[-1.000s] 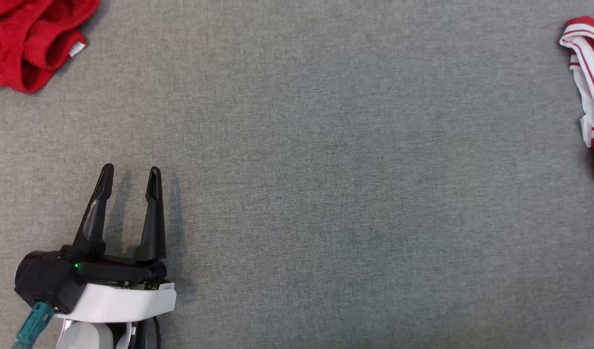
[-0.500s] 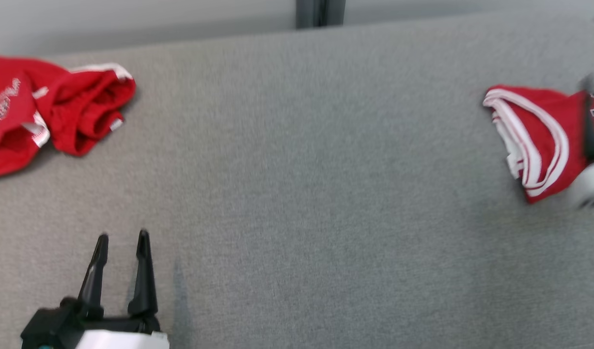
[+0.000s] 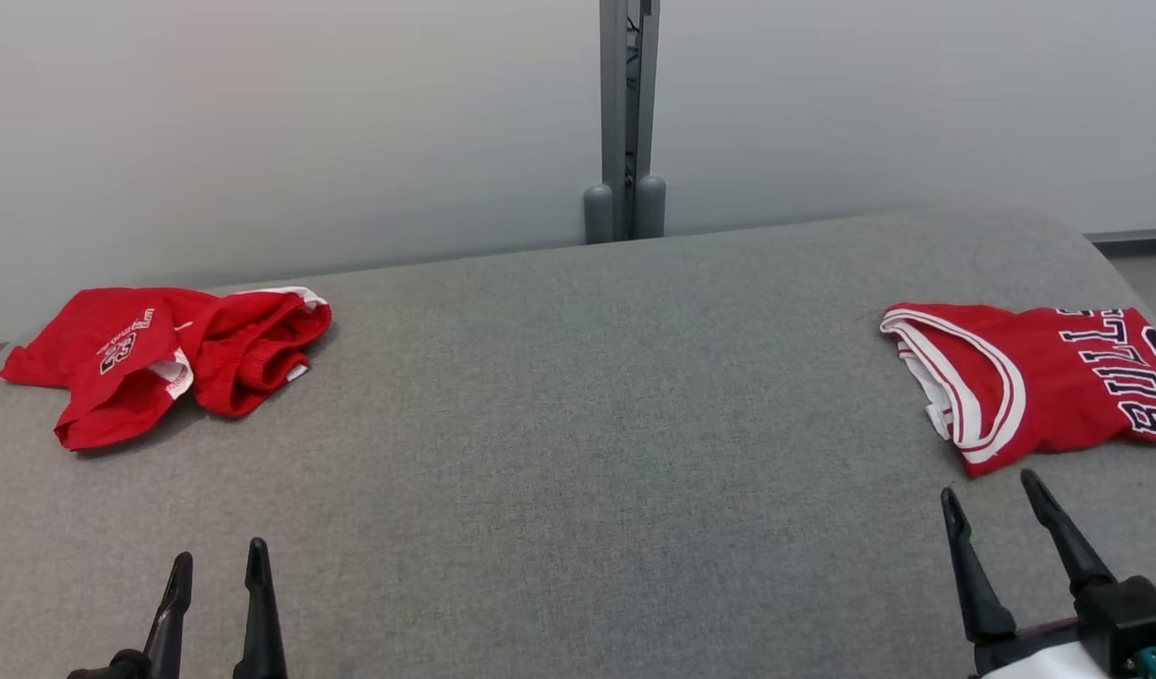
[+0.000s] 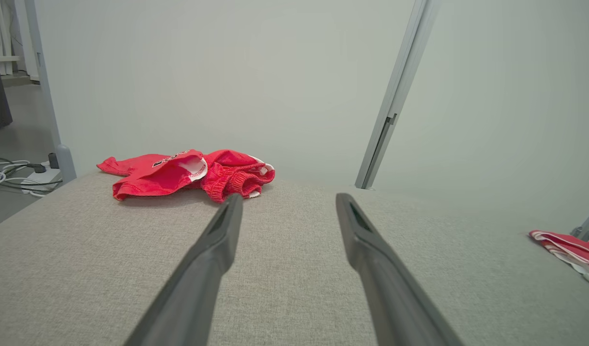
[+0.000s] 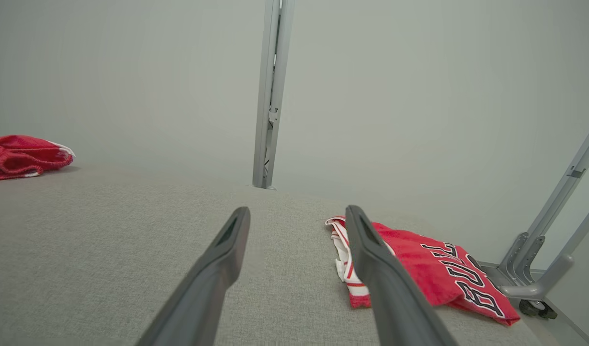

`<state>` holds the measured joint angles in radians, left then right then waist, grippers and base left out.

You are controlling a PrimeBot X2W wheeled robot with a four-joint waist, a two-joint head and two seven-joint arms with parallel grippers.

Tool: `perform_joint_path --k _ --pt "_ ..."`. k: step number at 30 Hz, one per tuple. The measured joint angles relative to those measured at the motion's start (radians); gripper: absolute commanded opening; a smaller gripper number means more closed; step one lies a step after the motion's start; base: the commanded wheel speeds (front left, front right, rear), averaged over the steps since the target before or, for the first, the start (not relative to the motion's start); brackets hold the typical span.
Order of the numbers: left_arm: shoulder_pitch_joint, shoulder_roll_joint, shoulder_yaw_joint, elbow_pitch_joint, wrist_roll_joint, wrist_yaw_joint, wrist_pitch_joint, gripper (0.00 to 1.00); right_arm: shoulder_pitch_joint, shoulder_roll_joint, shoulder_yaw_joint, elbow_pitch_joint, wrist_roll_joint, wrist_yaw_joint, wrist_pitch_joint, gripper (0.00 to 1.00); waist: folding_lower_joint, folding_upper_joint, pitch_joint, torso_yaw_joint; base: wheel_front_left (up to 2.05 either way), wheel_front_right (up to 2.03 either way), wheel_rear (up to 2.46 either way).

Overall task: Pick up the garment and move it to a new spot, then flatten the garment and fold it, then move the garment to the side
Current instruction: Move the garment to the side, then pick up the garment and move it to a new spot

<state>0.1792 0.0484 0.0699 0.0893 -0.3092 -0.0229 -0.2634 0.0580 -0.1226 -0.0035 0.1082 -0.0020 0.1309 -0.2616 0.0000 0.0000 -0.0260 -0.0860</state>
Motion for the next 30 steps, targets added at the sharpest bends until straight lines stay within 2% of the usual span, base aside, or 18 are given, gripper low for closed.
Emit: perform_joint_path --k 8,14,24,25,26,30 --pt "0.019 0.0 0.003 0.017 -0.001 -0.001 0.0 1.0 0.046 0.049 -0.011 -0.008 -0.016 0.0 0.0 1.0 -0.0001 0.0 -0.019 0.011 0.0 0.0 0.0" --pt "0.018 0.0 -0.015 0.016 -0.008 0.006 0.0 1.0 0.047 0.057 -0.001 -0.008 -0.018 0.0 0.0 1.0 0.0 0.0 -0.016 0.036 0.0 0.0 0.0" --pt "0.021 0.0 -0.036 -0.002 -0.018 0.02 0.0 1.0 0.044 0.066 0.019 -0.009 -0.011 0.0 0.0 1.0 0.0 0.0 -0.025 0.213 0.0 0.0 0.0" --pt "0.021 0.0 -0.036 -0.002 -0.018 0.02 0.0 1.0 0.044 0.066 0.019 -0.009 -0.011 0.0 0.0 1.0 0.0 0.0 -0.025 0.213 0.0 0.0 0.0" --pt "0.032 0.001 -0.034 -0.01 -0.017 0.023 0.0 1.0 0.039 0.068 0.027 -0.009 -0.006 0.0 0.0 1.0 0.0 0.0 -0.027 0.255 0.0 0.0 0.0" --pt "0.048 0.001 -0.032 -0.019 -0.015 0.023 0.0 1.0 0.031 0.07 0.032 -0.009 -0.004 0.0 0.0 1.0 0.0 0.0 -0.029 0.332 0.0 0.0 0.0"
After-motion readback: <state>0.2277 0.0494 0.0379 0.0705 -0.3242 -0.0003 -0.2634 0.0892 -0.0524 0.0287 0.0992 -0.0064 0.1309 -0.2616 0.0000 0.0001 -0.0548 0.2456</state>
